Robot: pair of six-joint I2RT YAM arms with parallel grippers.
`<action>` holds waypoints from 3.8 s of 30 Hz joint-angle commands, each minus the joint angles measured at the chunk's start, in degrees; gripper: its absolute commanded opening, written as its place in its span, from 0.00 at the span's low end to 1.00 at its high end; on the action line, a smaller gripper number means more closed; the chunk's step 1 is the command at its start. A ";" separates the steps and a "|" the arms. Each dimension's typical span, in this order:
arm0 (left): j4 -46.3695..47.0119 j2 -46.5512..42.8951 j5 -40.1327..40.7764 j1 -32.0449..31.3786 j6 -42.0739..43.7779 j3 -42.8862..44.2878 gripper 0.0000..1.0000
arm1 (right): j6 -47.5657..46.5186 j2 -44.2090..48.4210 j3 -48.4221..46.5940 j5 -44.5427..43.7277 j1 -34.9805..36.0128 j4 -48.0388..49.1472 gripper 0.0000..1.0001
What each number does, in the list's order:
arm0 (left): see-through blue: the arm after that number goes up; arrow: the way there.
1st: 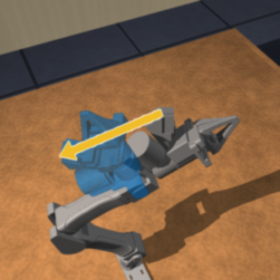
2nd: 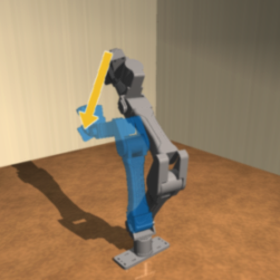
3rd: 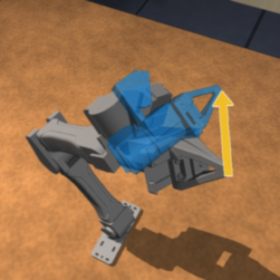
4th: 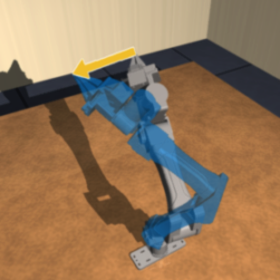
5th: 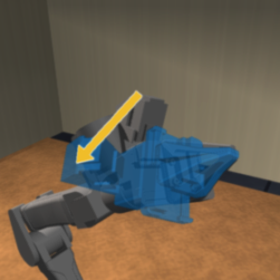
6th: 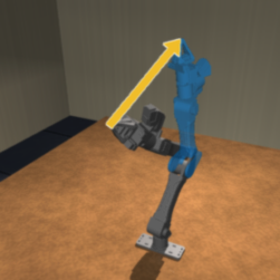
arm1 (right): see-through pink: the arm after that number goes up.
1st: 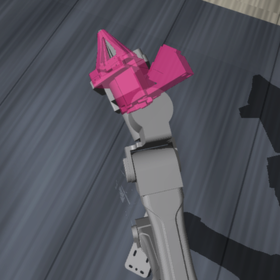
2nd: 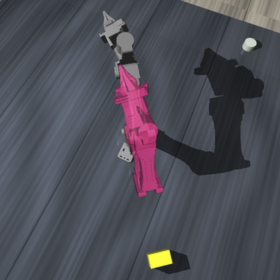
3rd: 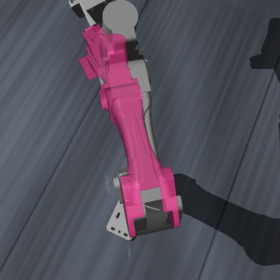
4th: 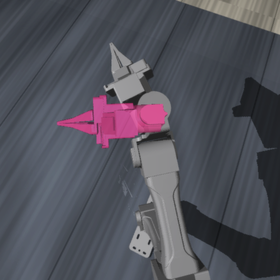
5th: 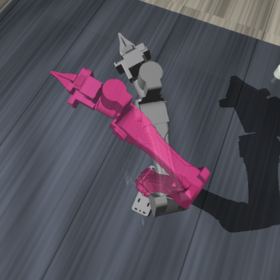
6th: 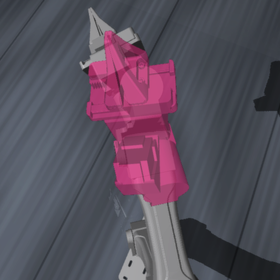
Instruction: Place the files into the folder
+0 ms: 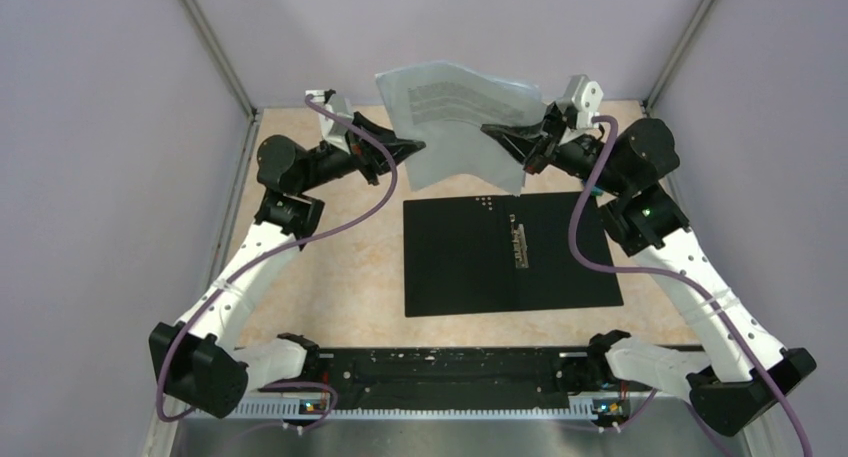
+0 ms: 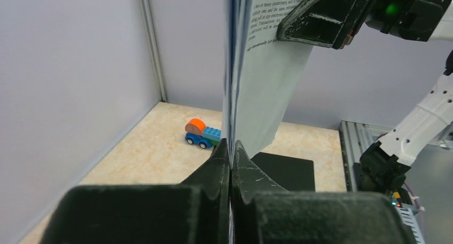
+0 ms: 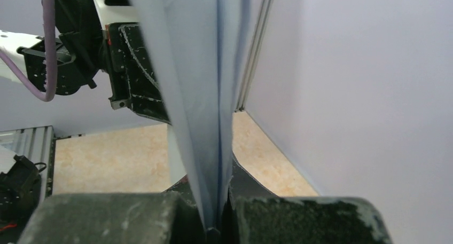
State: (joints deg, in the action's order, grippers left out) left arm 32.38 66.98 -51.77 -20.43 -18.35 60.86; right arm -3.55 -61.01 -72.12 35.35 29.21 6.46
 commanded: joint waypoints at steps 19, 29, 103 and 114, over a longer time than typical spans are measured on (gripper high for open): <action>-23.98 1.44 -3.35 -0.27 -8.31 14.92 0.00 | 34.56 -5.79 10.05 15.53 -11.36 31.24 0.31; -22.91 3.28 3.26 -0.23 -9.63 12.72 0.00 | 32.78 -5.10 8.15 10.58 -11.55 21.12 0.02; -50.34 52.03 92.44 -40.49 -29.97 22.22 0.00 | 13.04 1.58 -2.32 -44.84 -11.38 -36.64 0.00; -47.41 38.42 88.76 -34.52 -28.37 5.27 0.00 | 20.72 -2.31 2.40 -26.66 -11.22 -28.76 0.00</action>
State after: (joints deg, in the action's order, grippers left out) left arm -15.73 110.80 38.28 -56.97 -46.87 69.34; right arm 12.86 -62.98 -70.54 0.10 18.11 -28.84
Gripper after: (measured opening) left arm 0.237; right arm 0.005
